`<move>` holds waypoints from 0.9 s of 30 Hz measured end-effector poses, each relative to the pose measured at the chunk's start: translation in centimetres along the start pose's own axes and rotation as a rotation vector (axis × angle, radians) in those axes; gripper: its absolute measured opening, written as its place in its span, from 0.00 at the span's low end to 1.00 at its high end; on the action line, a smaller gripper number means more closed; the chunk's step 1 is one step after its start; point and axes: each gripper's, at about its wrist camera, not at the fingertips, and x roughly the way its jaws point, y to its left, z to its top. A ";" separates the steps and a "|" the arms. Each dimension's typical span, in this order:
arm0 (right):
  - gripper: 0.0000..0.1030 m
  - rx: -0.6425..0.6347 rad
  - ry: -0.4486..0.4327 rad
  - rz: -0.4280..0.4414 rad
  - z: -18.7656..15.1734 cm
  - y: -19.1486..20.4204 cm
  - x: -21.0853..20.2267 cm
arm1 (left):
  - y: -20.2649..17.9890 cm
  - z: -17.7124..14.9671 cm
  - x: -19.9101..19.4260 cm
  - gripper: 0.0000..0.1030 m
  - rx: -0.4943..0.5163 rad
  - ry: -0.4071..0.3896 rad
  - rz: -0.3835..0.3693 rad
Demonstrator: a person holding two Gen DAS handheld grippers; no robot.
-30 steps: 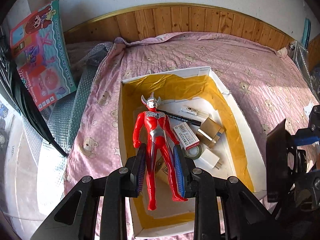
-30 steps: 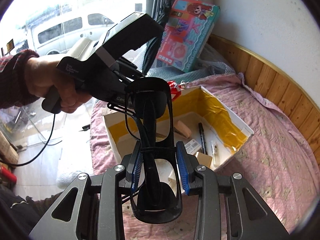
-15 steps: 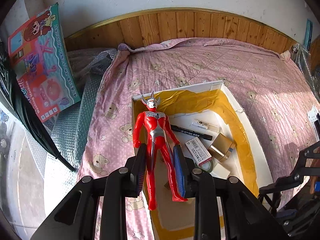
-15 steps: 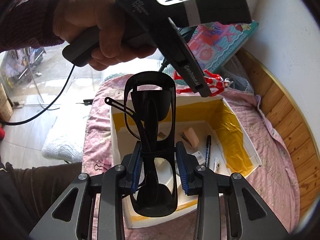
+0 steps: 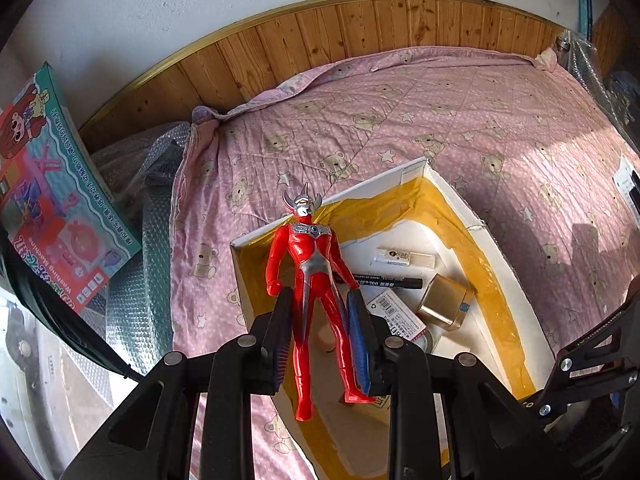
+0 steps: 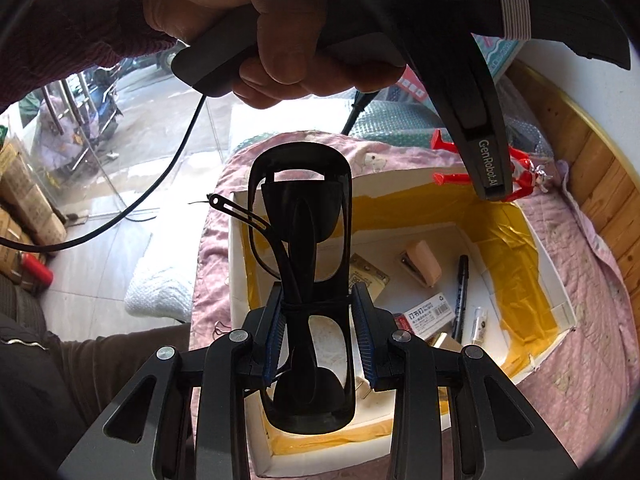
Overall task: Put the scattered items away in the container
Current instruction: 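Carry the red figure and black glasses over the white box with both grippers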
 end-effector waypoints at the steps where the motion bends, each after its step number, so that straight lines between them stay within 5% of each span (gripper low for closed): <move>1: 0.33 -0.007 0.006 -0.003 0.0 -0.1 0.1 | -0.1 0.1 0.5 0.26 0.013 0.015 0.003; 8: 0.33 -0.116 0.092 -0.040 -0.6 -0.6 0.9 | -1.5 0.2 3.9 0.26 0.185 0.093 0.060; 13: 0.33 -0.148 0.150 0.051 -0.6 -0.1 2.0 | -2.5 0.1 5.9 0.26 0.298 0.140 0.091; 27: 0.33 -0.111 0.318 0.045 -1.2 -1.5 5.8 | -1.7 -0.4 10.9 0.26 0.286 0.320 0.133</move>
